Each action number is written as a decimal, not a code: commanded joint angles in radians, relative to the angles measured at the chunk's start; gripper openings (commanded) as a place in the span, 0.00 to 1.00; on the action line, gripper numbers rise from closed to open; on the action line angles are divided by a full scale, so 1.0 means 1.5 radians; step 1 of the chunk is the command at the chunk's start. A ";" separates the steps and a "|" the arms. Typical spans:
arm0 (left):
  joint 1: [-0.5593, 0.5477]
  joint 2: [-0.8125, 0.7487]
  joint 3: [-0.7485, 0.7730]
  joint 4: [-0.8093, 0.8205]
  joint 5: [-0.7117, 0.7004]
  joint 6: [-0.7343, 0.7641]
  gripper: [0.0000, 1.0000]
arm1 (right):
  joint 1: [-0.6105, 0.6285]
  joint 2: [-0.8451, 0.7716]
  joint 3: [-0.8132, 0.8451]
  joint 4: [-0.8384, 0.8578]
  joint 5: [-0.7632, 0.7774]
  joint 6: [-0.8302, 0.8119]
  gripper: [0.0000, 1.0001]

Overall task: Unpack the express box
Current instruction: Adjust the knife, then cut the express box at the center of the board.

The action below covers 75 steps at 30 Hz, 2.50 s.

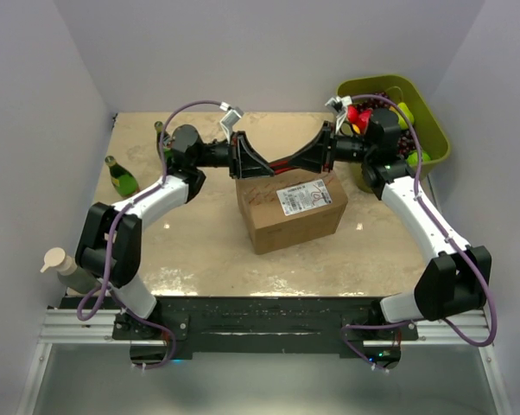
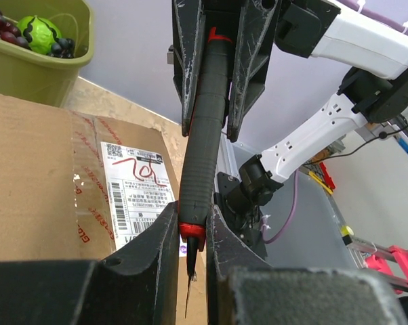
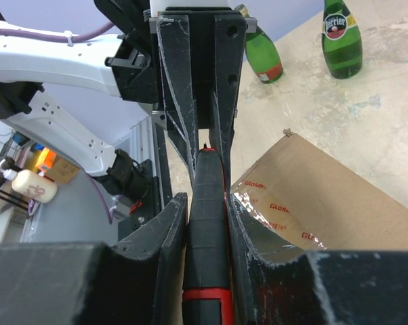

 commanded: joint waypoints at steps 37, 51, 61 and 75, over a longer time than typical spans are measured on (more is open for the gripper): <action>-0.394 -0.039 0.117 -0.713 -0.671 1.061 1.00 | -0.378 -0.068 0.144 -0.331 0.165 -0.173 0.00; -0.306 -0.298 -0.220 -0.627 -0.853 1.313 0.90 | -0.377 -0.119 0.063 -0.309 0.113 -0.172 0.00; -0.307 -0.295 -0.029 -0.600 -0.567 1.057 1.00 | -0.347 -0.144 0.016 -0.380 0.150 -0.127 0.00; -0.248 -0.069 0.098 -0.656 -0.442 0.830 1.00 | -0.336 -0.118 -0.055 -0.281 0.146 0.049 0.00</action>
